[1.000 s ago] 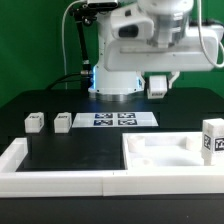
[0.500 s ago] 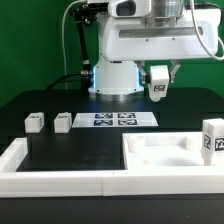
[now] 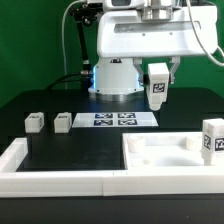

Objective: Assemble square table

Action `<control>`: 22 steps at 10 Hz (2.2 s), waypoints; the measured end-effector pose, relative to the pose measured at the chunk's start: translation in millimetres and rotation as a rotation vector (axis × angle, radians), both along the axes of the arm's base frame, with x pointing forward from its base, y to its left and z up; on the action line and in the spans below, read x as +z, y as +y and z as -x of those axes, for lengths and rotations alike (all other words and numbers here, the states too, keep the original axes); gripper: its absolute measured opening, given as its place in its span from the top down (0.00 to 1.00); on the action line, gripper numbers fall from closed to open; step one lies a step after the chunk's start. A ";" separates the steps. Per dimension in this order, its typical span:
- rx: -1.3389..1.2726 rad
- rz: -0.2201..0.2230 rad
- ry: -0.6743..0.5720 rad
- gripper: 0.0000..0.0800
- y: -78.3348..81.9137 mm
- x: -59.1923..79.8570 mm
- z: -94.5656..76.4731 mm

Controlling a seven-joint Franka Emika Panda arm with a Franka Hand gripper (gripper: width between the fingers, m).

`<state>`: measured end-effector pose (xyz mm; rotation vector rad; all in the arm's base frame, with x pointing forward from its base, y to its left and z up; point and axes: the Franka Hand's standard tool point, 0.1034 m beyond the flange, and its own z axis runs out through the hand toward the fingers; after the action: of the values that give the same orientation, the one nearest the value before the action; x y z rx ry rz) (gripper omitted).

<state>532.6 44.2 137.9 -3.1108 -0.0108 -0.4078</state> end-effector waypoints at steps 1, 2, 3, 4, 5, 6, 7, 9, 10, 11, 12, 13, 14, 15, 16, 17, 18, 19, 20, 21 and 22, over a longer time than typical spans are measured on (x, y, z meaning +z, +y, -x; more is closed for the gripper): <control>0.001 0.010 -0.094 0.64 -2.6 -0.4 -1.2; 0.002 0.016 -0.135 0.64 -4.5 -3.0 2.5; 0.001 0.016 -0.133 0.64 -4.6 -3.7 3.0; 0.002 0.016 -0.133 0.64 -4.3 -2.6 0.8; 0.009 0.022 -0.140 0.64 -5.9 -0.3 -9.0; 0.010 0.028 -0.158 0.64 -9.1 4.9 -26.8; 0.009 0.035 -0.171 0.64 -12.4 5.5 -39.5; 0.040 0.069 -0.196 0.64 -23.9 -4.2 -53.1; 0.046 0.066 -0.198 0.64 -20.2 -2.1 -52.2; 0.048 0.072 -0.231 0.64 -21.4 0.0 -54.0; 0.048 0.074 -0.238 0.64 -22.1 -1.4 -53.3; 0.049 0.081 -0.274 0.64 -23.4 0.0 -54.8; 0.050 0.088 -0.301 0.64 -24.3 -2.6 -55.4; 0.053 0.087 -0.281 0.64 -22.1 -6.9 -60.0; 0.057 0.088 -0.288 0.64 -20.7 -4.5 -68.7; 0.060 0.092 -0.292 0.64 -21.2 -5.9 -73.7; 0.067 0.101 -0.293 0.64 -24.0 -8.4 -78.7; 0.082 0.110 -0.298 0.64 -25.4 -9.5 -81.0; 0.096 0.116 -0.303 0.64 -24.2 -9.4 -80.8; 0.095 0.116 -0.302 0.64 -24.4 -9.5 -80.7; 0.095 0.116 -0.302 0.64 -24.5 -9.7 -80.6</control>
Offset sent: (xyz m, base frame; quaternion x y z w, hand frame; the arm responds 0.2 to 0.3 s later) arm 0.0000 0.0000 0.0000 0.0000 0.0000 0.0000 1.0000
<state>613.2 19.7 128.2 -3.1082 -0.1890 -0.8986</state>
